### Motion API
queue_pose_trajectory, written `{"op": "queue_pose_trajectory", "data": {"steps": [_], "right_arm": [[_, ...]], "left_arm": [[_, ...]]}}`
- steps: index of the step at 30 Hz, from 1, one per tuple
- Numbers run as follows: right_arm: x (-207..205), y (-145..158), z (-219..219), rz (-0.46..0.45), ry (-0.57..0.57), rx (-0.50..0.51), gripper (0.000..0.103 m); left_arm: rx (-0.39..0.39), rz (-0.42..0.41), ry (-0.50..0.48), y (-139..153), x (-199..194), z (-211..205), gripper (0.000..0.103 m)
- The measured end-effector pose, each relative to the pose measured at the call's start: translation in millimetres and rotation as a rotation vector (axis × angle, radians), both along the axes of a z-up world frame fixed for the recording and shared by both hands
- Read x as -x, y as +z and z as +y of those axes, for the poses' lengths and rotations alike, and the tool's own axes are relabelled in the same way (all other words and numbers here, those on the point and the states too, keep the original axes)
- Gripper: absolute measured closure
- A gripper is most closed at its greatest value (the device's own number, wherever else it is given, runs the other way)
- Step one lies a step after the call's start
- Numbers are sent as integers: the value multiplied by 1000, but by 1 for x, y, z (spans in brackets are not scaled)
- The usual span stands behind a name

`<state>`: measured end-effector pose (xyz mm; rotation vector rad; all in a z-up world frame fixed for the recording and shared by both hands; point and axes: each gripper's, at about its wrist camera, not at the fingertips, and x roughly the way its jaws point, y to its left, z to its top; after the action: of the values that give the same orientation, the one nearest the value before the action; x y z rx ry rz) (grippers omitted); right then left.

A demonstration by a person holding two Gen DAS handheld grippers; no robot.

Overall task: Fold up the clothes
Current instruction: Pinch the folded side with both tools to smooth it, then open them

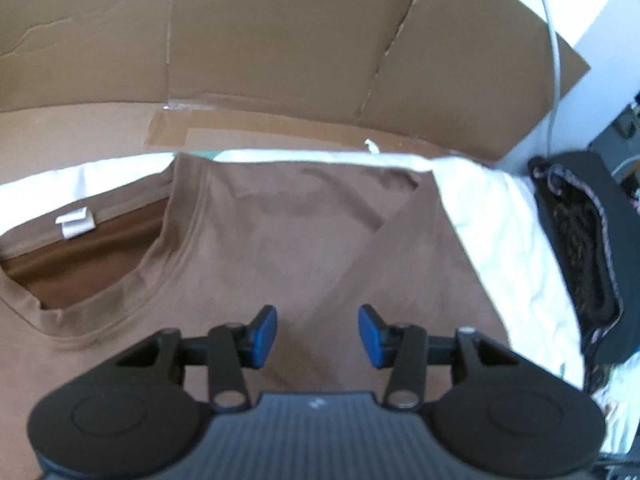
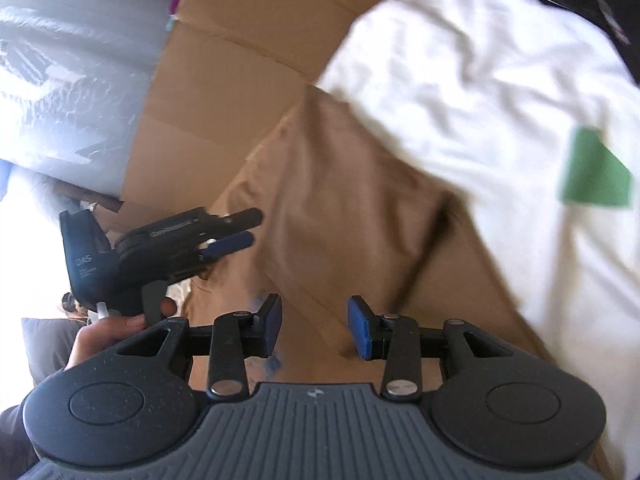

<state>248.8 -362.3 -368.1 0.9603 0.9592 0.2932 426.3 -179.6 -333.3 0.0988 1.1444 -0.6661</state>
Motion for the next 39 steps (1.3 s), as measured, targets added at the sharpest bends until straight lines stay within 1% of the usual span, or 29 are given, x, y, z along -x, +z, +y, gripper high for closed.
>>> {"op": "queue_pose_trajectory", "data": {"steps": [3,5,6,9,12,14,17,19,22,23,24,25,27,33,36,39], "right_arm": [[4,-10,2,23,6,-13,64],[3,-16,8,38,17,-24,70],[3,-17,11,44,25,-24,75],[2,-22,16,61,32,-19,75],[2,-26,16,89,6,-30,74],[3,-32,12,110,-29,-67,71],[3,-43,7,160,-87,-144,71],[3,-49,7,181,-117,-178,70],[2,-54,11,193,-145,-205,71],[2,-55,12,194,-146,-203,71],[1,-55,13,190,-144,-197,79],[1,-55,14,190,-139,-194,93],[1,-56,15,195,-134,-189,100],[5,-52,17,170,-112,-196,102],[2,-49,25,158,-95,-200,102],[-2,-49,32,159,-83,-178,102]], "left_arm": [[-27,8,-21,-8,1,3,57],[-29,14,-43,-11,3,6,60],[-29,12,-57,-12,4,7,62],[-24,10,-85,-14,6,12,62],[-22,-3,-96,-14,7,14,63],[-25,-17,-98,-13,6,15,63],[-2,-10,-88,-12,3,20,63],[0,-6,-96,-14,3,21,63],[-6,-3,-93,-17,4,21,70],[-3,-1,-89,-18,3,21,86],[-1,5,-89,-18,3,20,100],[-4,6,-92,-18,3,20,100],[-7,-13,-107,-15,4,18,101],[17,-32,-98,-1,-5,22,101],[-2,-39,-100,1,-8,21,101],[-42,-29,-105,-6,-9,19,101]]}}
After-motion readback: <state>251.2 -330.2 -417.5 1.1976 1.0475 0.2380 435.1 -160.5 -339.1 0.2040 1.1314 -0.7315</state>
